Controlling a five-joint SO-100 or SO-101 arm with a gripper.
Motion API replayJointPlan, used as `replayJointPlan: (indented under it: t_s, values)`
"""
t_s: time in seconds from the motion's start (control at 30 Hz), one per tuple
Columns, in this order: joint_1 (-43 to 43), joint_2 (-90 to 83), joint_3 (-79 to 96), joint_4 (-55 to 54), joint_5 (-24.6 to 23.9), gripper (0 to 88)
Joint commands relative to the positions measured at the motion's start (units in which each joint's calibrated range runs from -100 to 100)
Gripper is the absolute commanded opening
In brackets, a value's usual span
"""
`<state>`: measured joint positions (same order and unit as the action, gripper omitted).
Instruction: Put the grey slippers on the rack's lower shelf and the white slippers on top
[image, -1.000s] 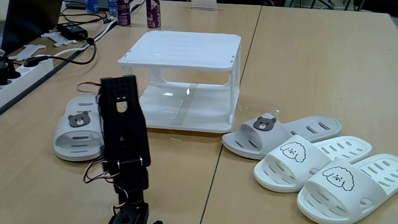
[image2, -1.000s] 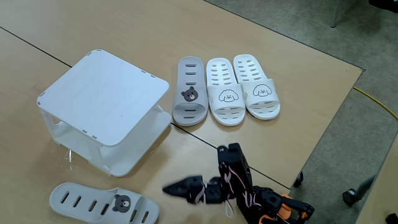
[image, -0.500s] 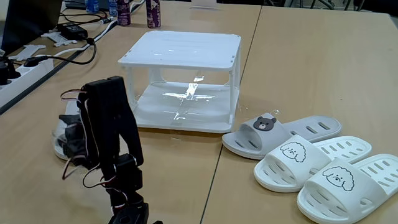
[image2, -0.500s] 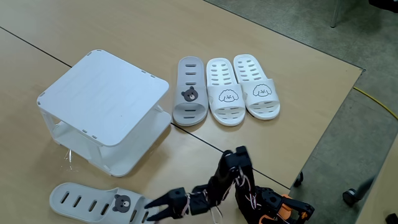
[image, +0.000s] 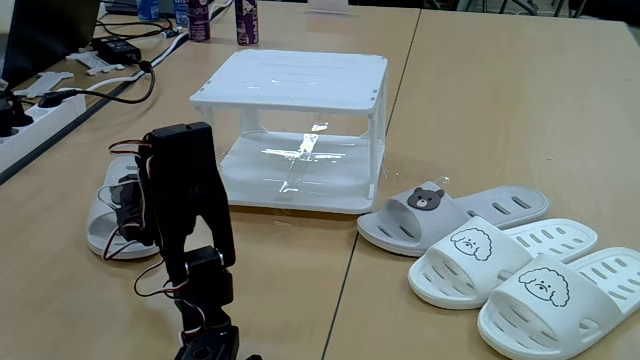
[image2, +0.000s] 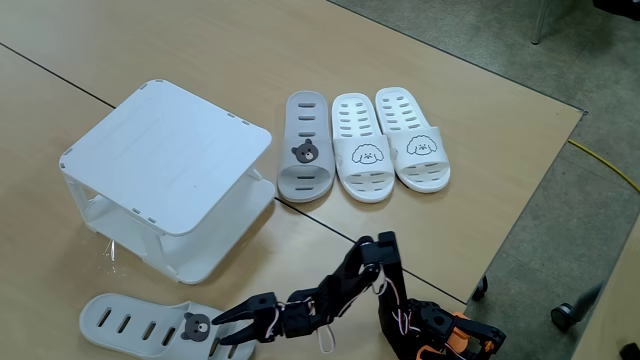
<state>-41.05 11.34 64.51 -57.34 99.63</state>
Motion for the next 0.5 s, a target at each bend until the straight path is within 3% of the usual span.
replayJointPlan:
  t_s: [0.0, 0.47]
  values:
    - [0.3, 4.1, -8.6, -0.1, 0.4, 24.2]
    - [2.4, 20.6, -29.6, -0.7, 0.4, 24.4]
